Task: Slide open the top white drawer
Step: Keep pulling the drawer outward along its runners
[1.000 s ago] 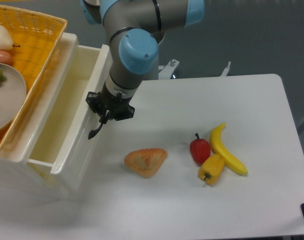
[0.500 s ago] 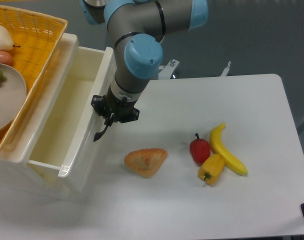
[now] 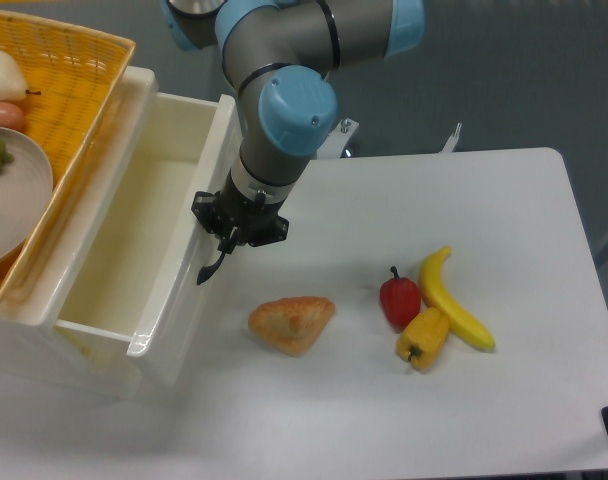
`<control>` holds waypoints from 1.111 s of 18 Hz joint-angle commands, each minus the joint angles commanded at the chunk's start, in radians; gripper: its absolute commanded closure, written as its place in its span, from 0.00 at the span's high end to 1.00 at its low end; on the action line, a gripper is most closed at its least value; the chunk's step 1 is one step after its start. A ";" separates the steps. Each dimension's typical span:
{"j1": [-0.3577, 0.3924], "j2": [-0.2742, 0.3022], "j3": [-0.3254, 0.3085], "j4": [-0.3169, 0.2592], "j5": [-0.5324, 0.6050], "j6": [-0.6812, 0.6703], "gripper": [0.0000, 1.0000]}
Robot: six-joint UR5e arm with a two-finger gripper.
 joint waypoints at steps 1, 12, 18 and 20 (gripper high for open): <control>0.000 -0.002 0.002 0.002 0.000 0.002 0.15; 0.031 -0.008 0.009 0.000 0.000 0.020 0.16; 0.035 -0.015 0.015 0.002 0.000 0.021 0.19; 0.035 -0.015 0.015 0.002 0.002 0.021 0.19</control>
